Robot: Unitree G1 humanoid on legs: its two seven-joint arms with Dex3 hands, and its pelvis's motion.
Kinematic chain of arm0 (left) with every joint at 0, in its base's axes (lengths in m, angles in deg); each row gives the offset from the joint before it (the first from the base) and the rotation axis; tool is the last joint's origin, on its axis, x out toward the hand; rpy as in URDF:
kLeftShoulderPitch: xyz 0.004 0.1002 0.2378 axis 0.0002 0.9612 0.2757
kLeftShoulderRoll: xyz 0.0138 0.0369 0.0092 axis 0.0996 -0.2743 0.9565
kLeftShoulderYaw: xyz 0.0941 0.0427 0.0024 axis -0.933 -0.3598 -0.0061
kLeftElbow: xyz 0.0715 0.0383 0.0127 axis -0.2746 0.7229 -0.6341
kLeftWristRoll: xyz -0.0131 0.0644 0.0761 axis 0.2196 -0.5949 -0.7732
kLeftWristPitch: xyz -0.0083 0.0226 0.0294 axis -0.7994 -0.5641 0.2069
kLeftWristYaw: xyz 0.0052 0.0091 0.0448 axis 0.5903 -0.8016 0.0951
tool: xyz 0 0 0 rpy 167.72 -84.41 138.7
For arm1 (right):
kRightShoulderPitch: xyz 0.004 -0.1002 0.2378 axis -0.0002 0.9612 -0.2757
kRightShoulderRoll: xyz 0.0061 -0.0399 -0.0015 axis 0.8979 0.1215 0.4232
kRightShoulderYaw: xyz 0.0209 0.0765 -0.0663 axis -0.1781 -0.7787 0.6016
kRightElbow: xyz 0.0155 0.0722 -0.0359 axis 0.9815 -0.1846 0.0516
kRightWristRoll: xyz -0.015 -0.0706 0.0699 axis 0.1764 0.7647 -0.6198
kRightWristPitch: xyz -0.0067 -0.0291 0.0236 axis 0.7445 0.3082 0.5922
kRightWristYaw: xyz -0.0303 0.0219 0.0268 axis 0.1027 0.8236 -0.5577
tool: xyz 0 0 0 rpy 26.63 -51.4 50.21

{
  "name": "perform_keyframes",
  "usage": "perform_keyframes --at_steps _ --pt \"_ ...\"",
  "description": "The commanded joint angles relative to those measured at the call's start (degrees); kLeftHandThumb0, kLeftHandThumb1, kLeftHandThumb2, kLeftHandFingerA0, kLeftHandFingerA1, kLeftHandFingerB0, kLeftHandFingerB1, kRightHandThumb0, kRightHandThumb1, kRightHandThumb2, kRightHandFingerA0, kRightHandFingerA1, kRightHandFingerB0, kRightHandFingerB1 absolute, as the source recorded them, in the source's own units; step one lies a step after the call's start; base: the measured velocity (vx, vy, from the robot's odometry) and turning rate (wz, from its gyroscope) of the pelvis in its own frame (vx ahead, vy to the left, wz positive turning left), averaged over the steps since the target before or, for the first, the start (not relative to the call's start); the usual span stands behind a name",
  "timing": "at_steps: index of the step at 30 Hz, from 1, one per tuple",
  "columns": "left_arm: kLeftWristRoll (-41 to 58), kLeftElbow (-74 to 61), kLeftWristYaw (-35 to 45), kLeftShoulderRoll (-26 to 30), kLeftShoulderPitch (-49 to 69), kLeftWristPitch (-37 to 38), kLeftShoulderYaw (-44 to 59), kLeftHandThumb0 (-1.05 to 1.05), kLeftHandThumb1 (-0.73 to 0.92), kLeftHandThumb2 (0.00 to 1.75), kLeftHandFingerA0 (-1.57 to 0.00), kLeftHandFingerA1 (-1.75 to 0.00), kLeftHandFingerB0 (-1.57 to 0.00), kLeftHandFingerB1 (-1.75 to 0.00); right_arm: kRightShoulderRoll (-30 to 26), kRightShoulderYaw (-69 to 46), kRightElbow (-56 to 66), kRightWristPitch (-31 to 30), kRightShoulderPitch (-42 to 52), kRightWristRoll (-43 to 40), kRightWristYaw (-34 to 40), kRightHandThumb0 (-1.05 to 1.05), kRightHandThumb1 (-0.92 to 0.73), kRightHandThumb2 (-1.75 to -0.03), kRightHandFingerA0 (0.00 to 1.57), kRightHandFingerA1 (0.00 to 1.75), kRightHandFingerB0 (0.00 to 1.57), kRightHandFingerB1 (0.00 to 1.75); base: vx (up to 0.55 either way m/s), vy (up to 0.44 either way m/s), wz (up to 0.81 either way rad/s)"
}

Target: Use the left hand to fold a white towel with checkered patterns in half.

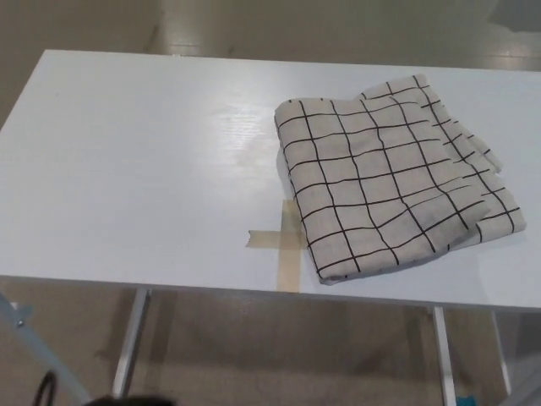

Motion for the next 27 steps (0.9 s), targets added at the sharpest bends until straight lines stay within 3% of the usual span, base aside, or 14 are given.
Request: perform_keyframes --at_steps 1,8,9,13,19,27 --pt "18.5 42.9 1.0 -14.2 4.2 -3.4 11.8 -0.58 0.38 0.68 -0.16 -0.39 -0.19 -0.44 -0.3 -0.6 -4.7 -3.1 3.2 -0.5 0.5 -0.45 -0.79 -0.64 0.38 0.67 0.41 0.54 0.0 0.0 0.0" --pt "11.7 52.4 -8.1 -18.8 -3.0 -4.2 11.9 -0.6 0.39 0.69 -0.13 -0.4 -0.15 -0.45 0.9 -0.3 -4.4 -2.8 0.8 -0.1 1.8 -0.44 -0.79 -0.64 0.38 0.66 0.41 0.54 0.0 0.0 0.0" --pt "11.1 52.7 -8.6 -18.9 -4.2 -4.8 11.9 -0.59 0.45 0.55 -0.17 -0.32 -0.18 -0.38 0.8 -0.4 -4.5 -3.0 -0.1 -0.2 1.8 -0.44 -0.79 -0.64 0.38 0.67 0.41 0.54 0.0 0.0 0.0" --pt "12.5 54.2 -10.9 -20.8 -9.0 -6.9 15.3 -0.62 0.45 0.55 -0.19 -0.34 -0.19 -0.41 0.2 -1.2 -5.0 -3.8 -4.0 -0.6 2.5 -0.44 -0.79 -0.64 0.39 0.68 0.41 0.52 0.0 0.0 0.0" --pt "14.6 58.2 -10.1 -22.8 -12.0 -8.9 19.7 -0.6 0.46 0.55 -0.24 -0.35 -0.2 -0.42 1.1 -2.0 -6.4 -1.8 -5.4 -2.1 2.2 -0.43 -0.79 -0.64 0.4 0.69 0.42 0.51 0.0 0.0 0.0" --pt "11.5 62.4 -10.3 -23.3 -13.0 -4.4 21.2 -0.58 0.45 0.55 -0.27 -0.36 -0.21 -0.42 0.7 -2.1 -6.6 -1.8 -4.7 -1.0 2.4 -0.43 -0.78 -0.63 0.41 0.73 0.43 0.53 0.0 0.0 0.0"
